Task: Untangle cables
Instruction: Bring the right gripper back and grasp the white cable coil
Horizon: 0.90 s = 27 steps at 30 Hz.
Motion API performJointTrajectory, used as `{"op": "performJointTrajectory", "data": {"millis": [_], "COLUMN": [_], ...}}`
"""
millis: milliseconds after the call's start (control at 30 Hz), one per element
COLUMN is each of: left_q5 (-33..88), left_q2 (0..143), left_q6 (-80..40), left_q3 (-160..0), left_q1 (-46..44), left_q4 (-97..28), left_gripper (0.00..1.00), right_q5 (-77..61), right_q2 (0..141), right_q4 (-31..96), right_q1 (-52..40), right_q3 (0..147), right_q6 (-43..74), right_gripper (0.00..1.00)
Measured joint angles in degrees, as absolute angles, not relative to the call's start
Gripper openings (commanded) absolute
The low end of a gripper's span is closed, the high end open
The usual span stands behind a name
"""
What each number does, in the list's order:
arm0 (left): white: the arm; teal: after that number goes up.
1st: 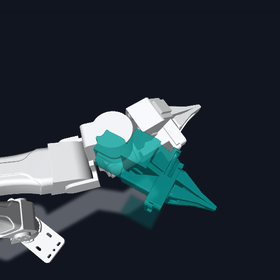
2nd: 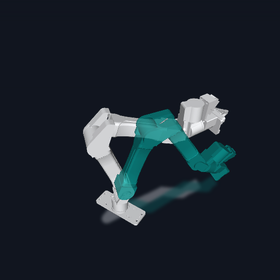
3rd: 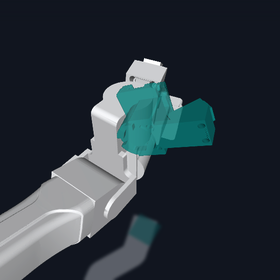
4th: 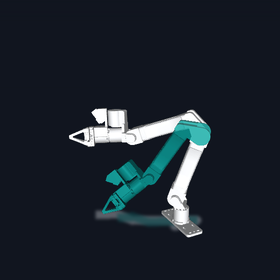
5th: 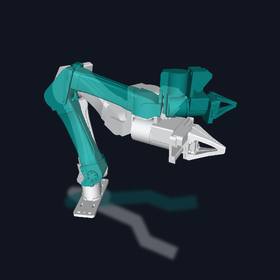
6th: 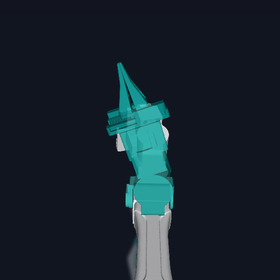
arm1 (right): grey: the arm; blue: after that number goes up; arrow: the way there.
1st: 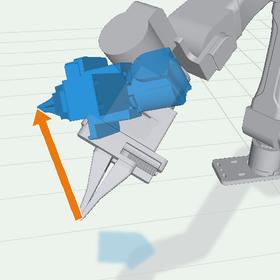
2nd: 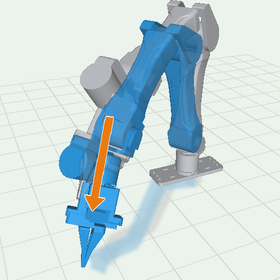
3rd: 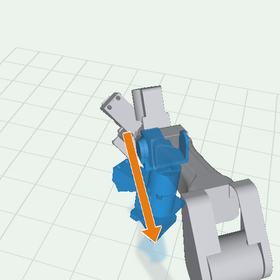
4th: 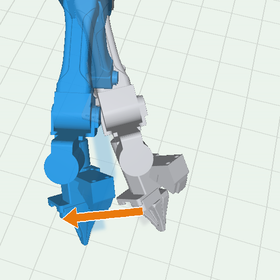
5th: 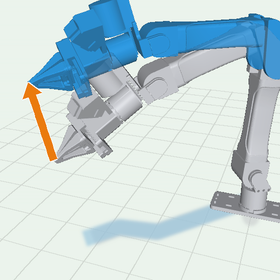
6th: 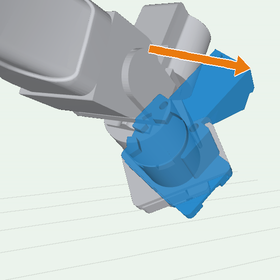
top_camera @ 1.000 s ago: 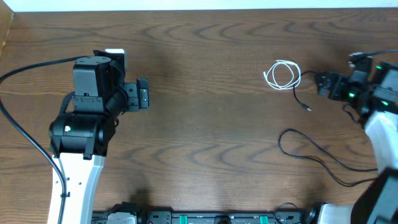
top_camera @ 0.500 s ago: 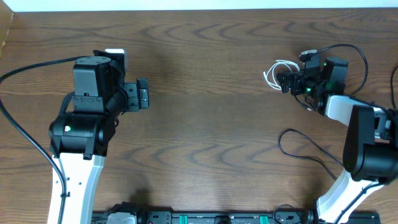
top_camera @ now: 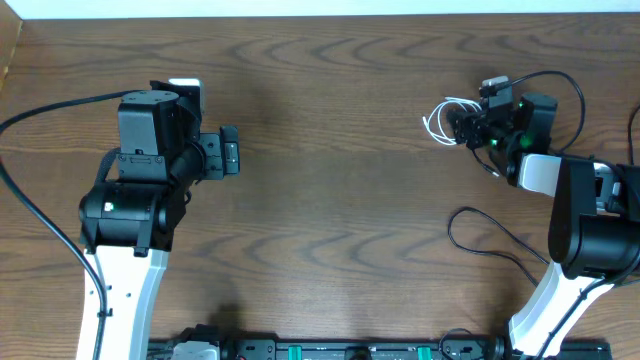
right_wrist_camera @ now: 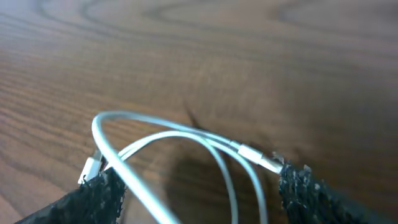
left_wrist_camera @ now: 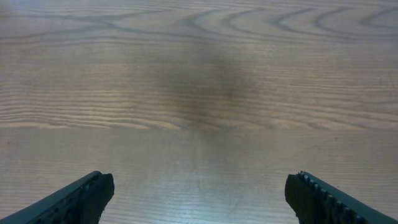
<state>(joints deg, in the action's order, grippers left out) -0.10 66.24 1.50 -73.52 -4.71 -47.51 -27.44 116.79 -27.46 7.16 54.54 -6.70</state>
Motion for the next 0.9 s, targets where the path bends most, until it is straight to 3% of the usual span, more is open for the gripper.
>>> {"op": "performJointTrajectory", "data": {"millis": [333,600,767,900], "left_q5": [-0.1,-0.1,-0.1,-0.1], "left_q2": [66.2,66.2,66.2,66.2], "left_q6": [1.5,1.5,1.5,1.5], "left_q3": [-73.5,-73.5,-73.5,-73.5], "left_q1": [-4.7,-4.7,-4.7,-4.7], "left_q4": [-47.5,-47.5,-47.5,-47.5], "left_gripper": [0.93,0.92,0.92,0.92], "right_q5": [-27.2,-27.2,-27.3,-27.4], "right_q2": [116.8,116.8,116.8,116.8], "right_q4": [-24.6,-21.8,-21.5,-20.8], "right_q1": [8.7,8.0,6.3,3.7], "right_q3": [54.5,54.5,54.5,54.5], "right_q6": [-7.2,-8.3,-8.7,-9.2], "right_gripper": [0.82,0.78,0.62,0.05]}}
